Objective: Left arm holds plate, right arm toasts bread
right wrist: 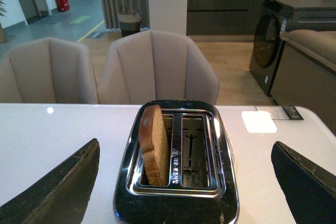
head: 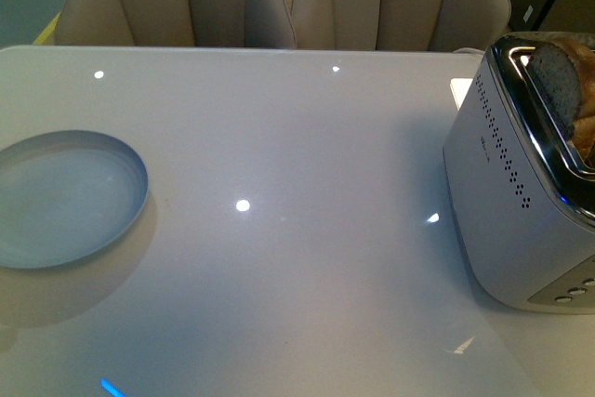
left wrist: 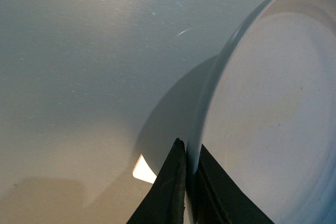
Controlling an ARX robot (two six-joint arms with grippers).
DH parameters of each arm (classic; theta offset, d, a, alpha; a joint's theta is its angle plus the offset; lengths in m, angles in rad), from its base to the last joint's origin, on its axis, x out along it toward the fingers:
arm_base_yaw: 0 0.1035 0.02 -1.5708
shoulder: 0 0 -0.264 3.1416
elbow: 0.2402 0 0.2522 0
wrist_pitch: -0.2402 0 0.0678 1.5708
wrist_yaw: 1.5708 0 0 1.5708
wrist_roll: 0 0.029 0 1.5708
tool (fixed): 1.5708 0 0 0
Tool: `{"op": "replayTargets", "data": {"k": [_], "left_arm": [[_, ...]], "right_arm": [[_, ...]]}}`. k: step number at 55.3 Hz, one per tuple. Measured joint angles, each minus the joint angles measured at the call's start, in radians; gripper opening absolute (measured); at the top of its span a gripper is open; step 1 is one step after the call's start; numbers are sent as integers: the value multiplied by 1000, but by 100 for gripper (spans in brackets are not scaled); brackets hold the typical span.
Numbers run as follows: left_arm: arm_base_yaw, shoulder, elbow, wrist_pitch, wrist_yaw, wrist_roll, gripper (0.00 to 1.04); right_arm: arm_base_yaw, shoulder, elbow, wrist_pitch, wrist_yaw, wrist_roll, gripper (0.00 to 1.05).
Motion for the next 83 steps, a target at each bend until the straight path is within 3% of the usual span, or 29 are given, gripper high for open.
{"op": "replayTargets", "data": {"k": [34,51,65,83], "left_arm": [[52,101,75,-15,26,25,4],[55,97,74,-1,52,23,63],[45,-32,-12,88,86,-5,99],[-72,-395,-209,182,99,-120,98]], "right_arm": [[0,0,0,0,0,0,96],[0,0,0,0,0,0,96],[0,0,0,0,0,0,96],[0,0,0,0,0,0,96]]}}
